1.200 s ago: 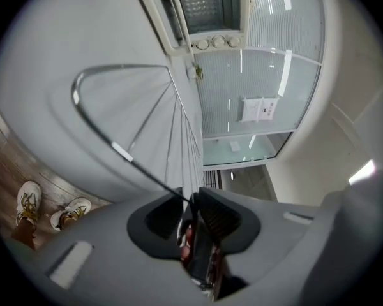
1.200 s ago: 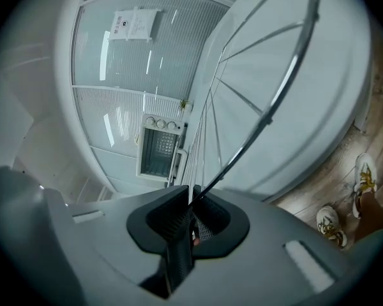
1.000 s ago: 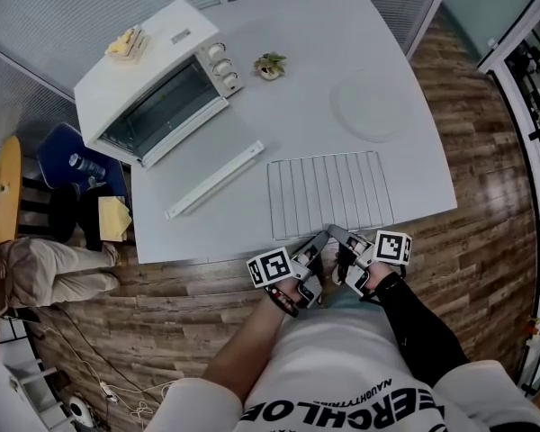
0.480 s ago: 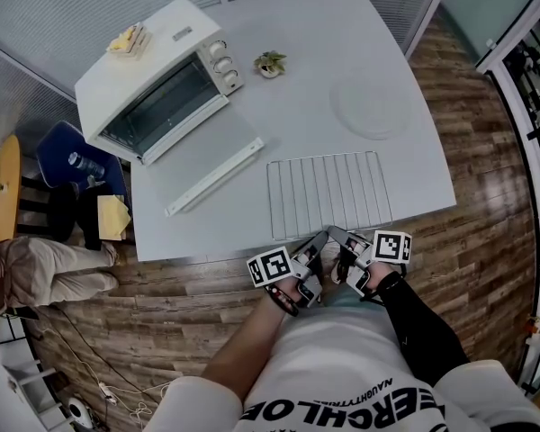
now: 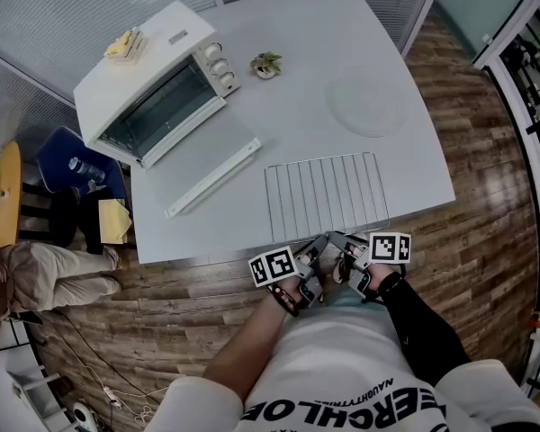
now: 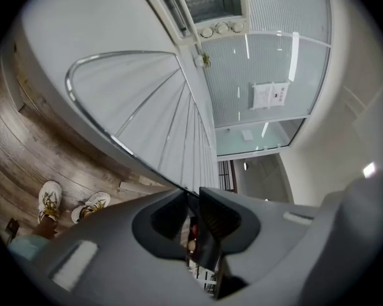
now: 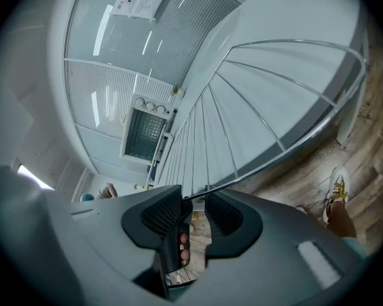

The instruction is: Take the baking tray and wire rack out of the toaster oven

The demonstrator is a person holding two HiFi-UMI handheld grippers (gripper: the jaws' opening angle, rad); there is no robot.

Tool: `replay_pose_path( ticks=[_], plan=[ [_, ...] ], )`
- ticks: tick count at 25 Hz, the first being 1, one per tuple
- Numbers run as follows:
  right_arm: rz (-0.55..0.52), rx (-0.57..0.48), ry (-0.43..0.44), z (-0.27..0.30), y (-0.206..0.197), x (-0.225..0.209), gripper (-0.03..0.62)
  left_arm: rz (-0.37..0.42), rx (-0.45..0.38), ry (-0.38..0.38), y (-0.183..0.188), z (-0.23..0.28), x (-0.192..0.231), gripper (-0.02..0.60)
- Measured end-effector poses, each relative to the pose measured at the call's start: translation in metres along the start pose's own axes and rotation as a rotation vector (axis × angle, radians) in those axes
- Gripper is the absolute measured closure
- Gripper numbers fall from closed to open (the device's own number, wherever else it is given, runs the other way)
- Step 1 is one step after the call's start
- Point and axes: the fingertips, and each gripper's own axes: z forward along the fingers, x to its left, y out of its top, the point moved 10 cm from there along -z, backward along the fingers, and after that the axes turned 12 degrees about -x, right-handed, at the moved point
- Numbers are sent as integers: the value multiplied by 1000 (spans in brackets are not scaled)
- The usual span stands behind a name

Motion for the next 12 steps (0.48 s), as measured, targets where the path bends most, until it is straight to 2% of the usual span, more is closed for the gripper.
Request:
replay_pose_path(
  ticks=[6,12],
  plan=[
    [-21,22,-59,-2,-2,-5,458,26,27,54,-5,1,4,492],
    [-52,33,-106,-3,-2,-8,420,26,24,64,-7,1,7,477]
  ],
)
